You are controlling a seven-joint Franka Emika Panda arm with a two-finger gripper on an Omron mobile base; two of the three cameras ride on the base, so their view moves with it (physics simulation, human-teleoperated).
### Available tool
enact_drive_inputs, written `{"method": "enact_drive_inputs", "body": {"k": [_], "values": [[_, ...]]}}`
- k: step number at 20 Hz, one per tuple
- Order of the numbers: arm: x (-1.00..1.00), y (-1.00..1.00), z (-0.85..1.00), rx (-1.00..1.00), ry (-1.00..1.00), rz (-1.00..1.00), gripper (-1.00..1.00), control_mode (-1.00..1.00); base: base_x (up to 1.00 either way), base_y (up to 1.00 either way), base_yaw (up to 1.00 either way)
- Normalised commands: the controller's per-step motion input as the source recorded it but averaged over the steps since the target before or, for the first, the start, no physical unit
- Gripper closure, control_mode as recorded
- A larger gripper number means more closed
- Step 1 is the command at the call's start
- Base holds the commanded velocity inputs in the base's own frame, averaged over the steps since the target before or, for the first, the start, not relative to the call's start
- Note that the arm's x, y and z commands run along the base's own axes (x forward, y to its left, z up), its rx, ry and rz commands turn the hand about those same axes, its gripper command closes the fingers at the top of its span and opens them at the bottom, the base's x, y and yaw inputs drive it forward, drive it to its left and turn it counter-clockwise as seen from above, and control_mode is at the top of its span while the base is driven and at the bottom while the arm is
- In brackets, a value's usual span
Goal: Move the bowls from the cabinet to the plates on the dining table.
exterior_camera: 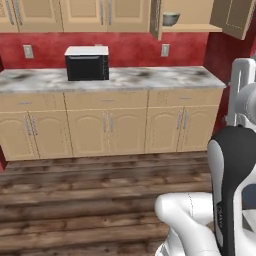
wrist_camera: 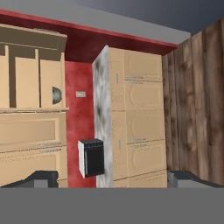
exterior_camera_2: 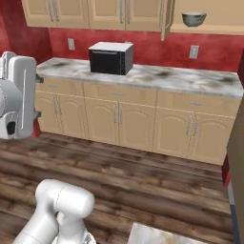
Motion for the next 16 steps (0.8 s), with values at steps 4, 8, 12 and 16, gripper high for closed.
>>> {"method": "enact_drive_inputs", "body": {"k": [4, 8, 12, 16], "values": [[0.00, 0.00, 0.00, 0.00, 0.00, 0.00, -1.00, 1.00, 0.17, -0.50, -0.03], [0.00, 0.00, 0.00, 0.00, 0.00, 0.00, -1.00, 1.00, 0.29, -0.44, -0.02], [0.00, 0.00, 0.00, 0.00, 0.00, 0.00, -1.00, 1.00, 0.60, -0.07, -0.01], [0.00, 0.00, 0.00, 0.00, 0.00, 0.00, -1.00, 1.00, 0.62, 0.00, 0.00]]}}
